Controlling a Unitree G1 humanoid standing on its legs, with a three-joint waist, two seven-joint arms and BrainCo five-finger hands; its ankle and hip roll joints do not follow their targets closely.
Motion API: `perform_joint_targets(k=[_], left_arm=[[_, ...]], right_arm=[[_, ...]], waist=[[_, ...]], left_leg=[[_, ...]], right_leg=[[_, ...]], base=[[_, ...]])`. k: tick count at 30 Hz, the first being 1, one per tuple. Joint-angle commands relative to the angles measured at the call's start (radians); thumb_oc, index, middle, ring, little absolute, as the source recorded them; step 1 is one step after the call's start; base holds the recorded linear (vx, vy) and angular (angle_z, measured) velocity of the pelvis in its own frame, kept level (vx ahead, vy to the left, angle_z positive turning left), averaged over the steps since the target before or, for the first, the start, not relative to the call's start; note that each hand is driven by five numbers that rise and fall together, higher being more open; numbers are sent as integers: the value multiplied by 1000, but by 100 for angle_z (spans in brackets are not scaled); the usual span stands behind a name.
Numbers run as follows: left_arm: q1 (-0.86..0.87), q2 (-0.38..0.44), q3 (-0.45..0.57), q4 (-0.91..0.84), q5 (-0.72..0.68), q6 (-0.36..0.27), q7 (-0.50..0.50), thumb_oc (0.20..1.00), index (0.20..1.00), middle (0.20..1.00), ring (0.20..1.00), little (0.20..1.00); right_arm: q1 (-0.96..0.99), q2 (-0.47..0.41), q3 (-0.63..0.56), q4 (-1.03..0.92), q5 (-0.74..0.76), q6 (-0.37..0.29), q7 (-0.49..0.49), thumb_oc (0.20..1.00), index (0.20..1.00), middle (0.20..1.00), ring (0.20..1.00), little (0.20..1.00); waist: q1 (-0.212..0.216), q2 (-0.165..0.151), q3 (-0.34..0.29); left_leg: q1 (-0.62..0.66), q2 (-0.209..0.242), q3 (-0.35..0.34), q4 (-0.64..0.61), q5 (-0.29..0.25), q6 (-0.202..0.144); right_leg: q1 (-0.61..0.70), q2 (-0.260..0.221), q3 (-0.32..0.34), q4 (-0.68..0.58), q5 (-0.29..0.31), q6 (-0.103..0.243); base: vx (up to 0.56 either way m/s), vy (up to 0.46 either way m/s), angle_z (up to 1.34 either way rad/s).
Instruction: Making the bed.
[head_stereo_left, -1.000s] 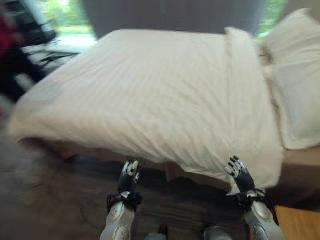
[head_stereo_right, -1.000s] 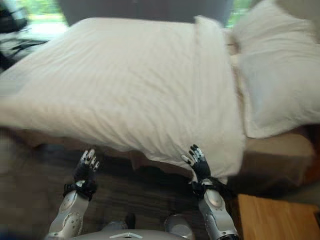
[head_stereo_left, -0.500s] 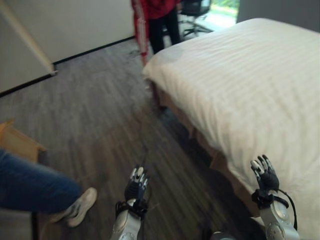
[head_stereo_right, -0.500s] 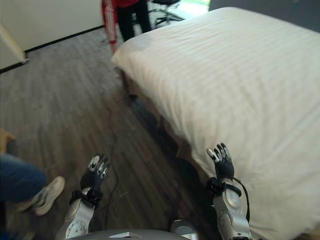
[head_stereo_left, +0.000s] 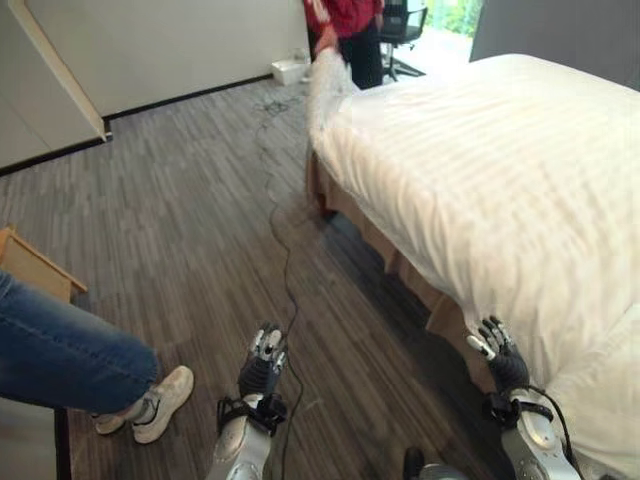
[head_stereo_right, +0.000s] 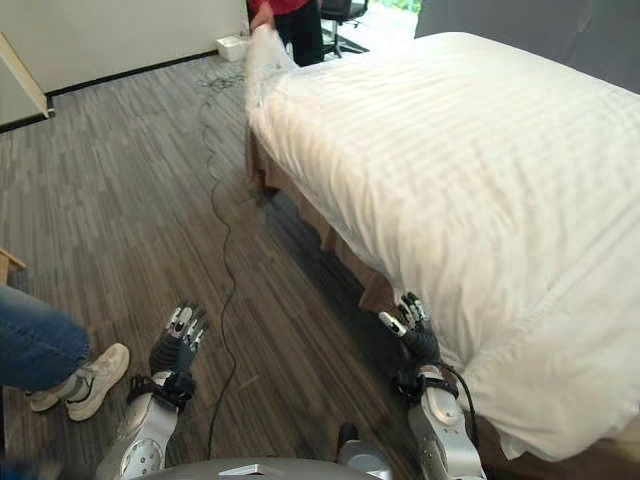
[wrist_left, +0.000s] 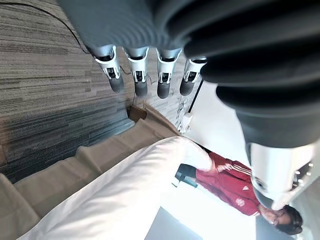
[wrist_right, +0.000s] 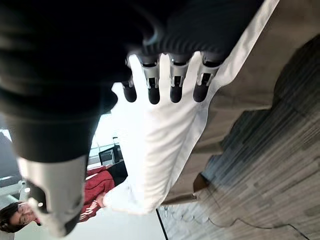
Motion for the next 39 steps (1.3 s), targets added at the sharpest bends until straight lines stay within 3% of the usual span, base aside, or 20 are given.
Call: perform_joint_targets(k=[1, 20, 21, 22, 27, 32, 39], left_arm=[[-30, 26, 16, -24, 46, -46, -4, 1000, 1000, 1000, 1000, 1000], [-65, 22, -19, 0, 26, -49, -6, 1000, 1000, 1000, 1000, 1000], [-177, 97, 39, 1, 109, -71, 9, 1000, 1000, 1000, 1000, 1000], [-167, 100, 41, 3, 113, -67, 5, 1000, 1000, 1000, 1000, 1000], [-115, 104, 49, -23, 90, -51, -13, 1000, 1000, 1000, 1000, 1000], [-127, 103, 61, -21, 89, -44, -15, 1000, 1000, 1000, 1000, 1000], [-154, 82, 28, 8, 71, -45, -15, 1000, 1000, 1000, 1000, 1000]], right_arm=[[-53, -9, 6, -30, -17, -37, 0, 1000, 1000, 1000, 1000, 1000], [-96, -4, 91, -11, 94, -31, 52, 1000, 1000, 1000, 1000, 1000], [-105, -89, 55, -10, -52, 23, 124, 1000, 1000, 1000, 1000, 1000], [-110, -103, 57, -4, -64, 25, 125, 1000, 1000, 1000, 1000, 1000], [-124, -113, 49, 0, -24, 22, 132, 1000, 1000, 1000, 1000, 1000], [-125, -131, 43, 1, -3, 26, 134, 1000, 1000, 1000, 1000, 1000], [-133, -153, 24, -8, 4, 8, 134, 1000, 1000, 1000, 1000, 1000]], waist=[[-8, -37, -22], [-7, -53, -17], [-7, -20, 19], [-4, -22, 12], [12, -32, 6], [13, -39, 24], [12, -41, 22]], left_leg=[[-30, 26, -75, -2, 25, -25], [-16, 23, -61, 1, 24, -17], [-76, 19, -115, -3, 38, -26], [-72, 25, -111, -3, 38, -28], [-45, 46, -87, 7, 33, -34], [-77, 66, -142, 99, 17, -50], [-103, 85, -172, 130, 25, -75]], right_leg=[[50, -25, 72, 34, -91, 75], [49, -30, 101, 44, -78, 86], [-32, -40, 116, 86, -103, 101], [-24, -36, 117, 73, -100, 100], [13, -18, 98, 46, -98, 86], [23, -4, 99, 79, -133, 55], [45, 8, 52, 82, -163, 33]], base=[[-4, 26, -21], [-7, 10, -2], [0, 0, 0], [-49, -85, -1], [10, -105, -14], [-2, -106, 1], [51, -77, 31]])
